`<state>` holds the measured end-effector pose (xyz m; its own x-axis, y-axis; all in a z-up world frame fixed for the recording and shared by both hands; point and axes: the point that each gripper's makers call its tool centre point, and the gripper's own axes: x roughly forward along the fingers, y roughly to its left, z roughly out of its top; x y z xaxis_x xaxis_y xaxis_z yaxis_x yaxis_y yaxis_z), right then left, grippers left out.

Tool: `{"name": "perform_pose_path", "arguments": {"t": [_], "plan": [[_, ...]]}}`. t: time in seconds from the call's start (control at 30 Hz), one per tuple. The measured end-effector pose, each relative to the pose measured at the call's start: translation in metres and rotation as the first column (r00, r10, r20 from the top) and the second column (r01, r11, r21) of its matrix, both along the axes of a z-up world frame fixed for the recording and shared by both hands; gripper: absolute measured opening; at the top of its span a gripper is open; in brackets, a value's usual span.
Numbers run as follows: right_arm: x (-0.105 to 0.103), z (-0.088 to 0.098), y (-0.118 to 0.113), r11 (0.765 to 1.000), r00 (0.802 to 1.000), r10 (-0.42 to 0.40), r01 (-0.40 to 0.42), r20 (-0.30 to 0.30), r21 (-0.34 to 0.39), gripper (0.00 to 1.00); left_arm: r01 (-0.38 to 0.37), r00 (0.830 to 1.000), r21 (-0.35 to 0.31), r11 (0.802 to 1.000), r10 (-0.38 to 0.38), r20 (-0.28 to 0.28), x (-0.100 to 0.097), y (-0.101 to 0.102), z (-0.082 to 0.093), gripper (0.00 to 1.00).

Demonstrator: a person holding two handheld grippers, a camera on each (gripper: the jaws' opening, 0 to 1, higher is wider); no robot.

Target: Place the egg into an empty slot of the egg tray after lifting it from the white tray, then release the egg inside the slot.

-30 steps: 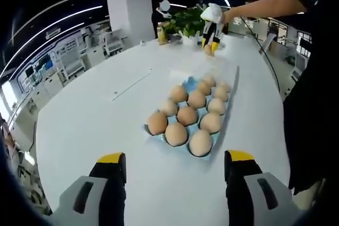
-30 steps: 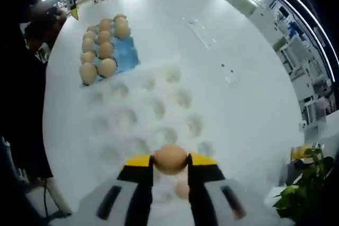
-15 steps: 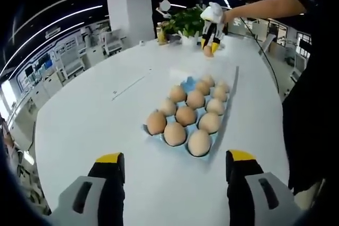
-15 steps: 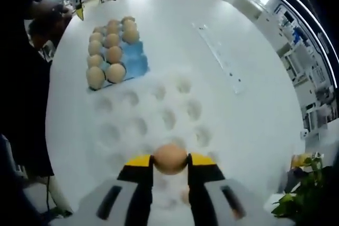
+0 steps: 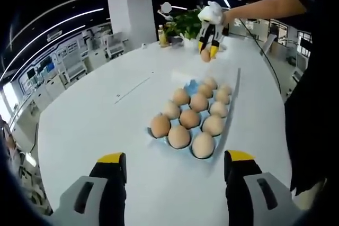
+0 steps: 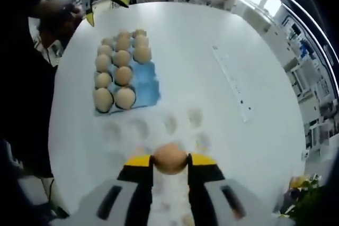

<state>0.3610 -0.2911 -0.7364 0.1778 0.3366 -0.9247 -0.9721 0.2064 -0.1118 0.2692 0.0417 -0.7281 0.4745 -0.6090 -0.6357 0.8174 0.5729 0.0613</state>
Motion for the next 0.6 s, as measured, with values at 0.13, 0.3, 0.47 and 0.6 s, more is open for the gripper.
{"name": "perform_pose_path", "arguments": {"t": [0.13, 0.3, 0.47, 0.6], "plan": [[0.0, -0.001, 0.019, 0.999, 0.999, 0.038, -0.038, -0.001, 0.019, 0.24, -0.003, 1.0, -0.003, 1.0, 0.003, 0.007, 0.0, 0.001, 0.002, 0.77], [-0.001, -0.003, 0.04, 0.996, 0.997, 0.075, -0.074, -0.007, 0.041, 0.24, -0.01, 1.0, 0.001, 1.0, 0.01, 0.003, 0.0, 0.005, 0.002, 0.76], [-0.001, -0.003, 0.056, 0.993, 0.994, 0.105, -0.104, -0.008, 0.054, 0.24, -0.01, 1.0, -0.003, 1.0, 0.01, 0.004, 0.001, 0.005, 0.002, 0.76], [-0.002, -0.005, 0.069, 0.99, 0.993, 0.12, -0.119, -0.013, 0.072, 0.25, -0.013, 1.0, -0.004, 1.0, 0.014, 0.007, 0.002, 0.005, 0.002, 0.76]]}}
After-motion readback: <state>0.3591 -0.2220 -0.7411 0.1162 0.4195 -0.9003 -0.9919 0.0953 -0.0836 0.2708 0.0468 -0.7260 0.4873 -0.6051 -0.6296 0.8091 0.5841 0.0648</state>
